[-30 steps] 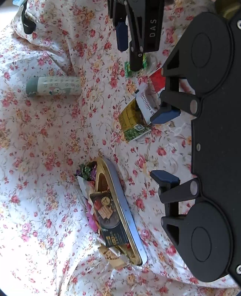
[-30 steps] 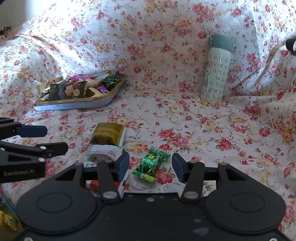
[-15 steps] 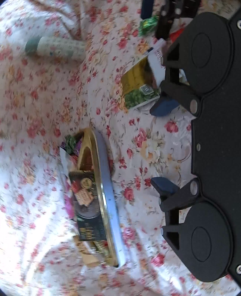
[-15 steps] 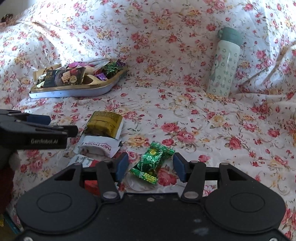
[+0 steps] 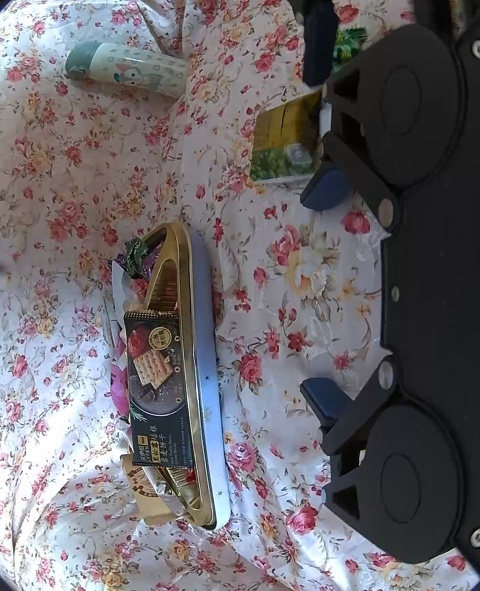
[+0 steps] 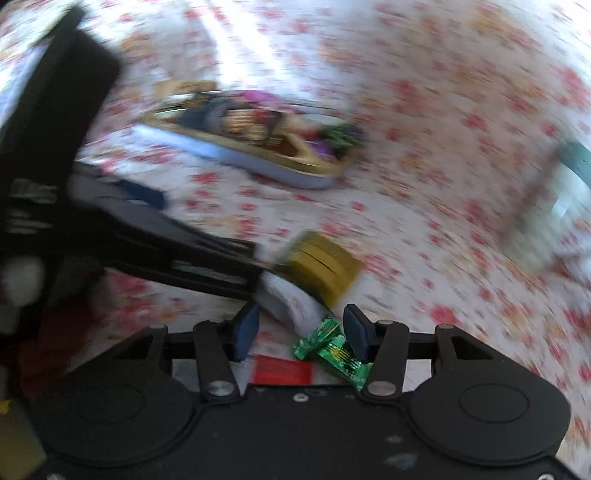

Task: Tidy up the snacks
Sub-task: 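Reach the right gripper to the green foil candy and close on it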

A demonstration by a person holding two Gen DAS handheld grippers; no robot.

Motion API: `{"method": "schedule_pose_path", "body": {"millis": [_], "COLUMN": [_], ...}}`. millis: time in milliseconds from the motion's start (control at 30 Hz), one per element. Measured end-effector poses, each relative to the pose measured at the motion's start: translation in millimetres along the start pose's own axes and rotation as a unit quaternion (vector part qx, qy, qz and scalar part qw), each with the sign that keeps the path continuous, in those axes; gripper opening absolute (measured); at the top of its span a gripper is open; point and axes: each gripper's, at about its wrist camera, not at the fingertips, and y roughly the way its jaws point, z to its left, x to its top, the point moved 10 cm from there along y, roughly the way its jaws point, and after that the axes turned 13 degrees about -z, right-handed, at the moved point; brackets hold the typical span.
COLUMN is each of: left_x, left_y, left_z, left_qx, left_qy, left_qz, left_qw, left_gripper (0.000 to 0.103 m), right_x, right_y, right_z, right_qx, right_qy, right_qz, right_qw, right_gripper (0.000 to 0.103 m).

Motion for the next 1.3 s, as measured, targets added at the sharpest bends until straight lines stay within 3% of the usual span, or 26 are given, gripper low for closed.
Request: {"method": "schedule_pose_path", "body": {"millis": [67, 200, 733, 867, 1067, 1300], "left_x": [-0.2, -0.3, -0.6, -0.6, -0.6, -0.6], "left_y": [-0.1, -0.2, -0.7, -0.8, -0.6, -0.5], "left_z": [0.1, 0.5, 0.2, 0.2, 0.0, 0.0], "left_qx": [0.0, 0.0, 0.0, 0.0, 0.0, 0.001], "left_qy": [0.0, -0.001, -0.001, -0.001, -0.001, -0.001], "left_qz": [0.0, 0.0, -0.001, -0.001, -0.001, -0.001], "left_qw": [1.0, 1.0, 1.0, 1.0, 1.0, 1.0], "left_gripper": [0.099, 0.098, 0.099, 0.099, 0.099, 0.099], "right_x": [3.3, 0.1, -28.6, -36.6, -41.1, -43.7], "right_y": [-2.1, -5.7, -16.6, -23.9, -33.5, -38.5], "right_z": [12.4, 13.6, -75.3, -78.8, -68.5, -68.6], "right_qx": [0.031, 0.03, -0.081, -0.078, -0.071, -0.064], "right_qy": [-0.012, -0.031, 0.083, 0.104, 0.113, 0.124], "right_qz": [0.001, 0.003, 0.004, 0.003, -0.008, -0.016], "right_qw": [0.999, 0.999, 0.993, 0.991, 0.991, 0.99], "right_gripper": [0.054, 0.049, 0.048, 0.046, 0.032, 0.03]}}
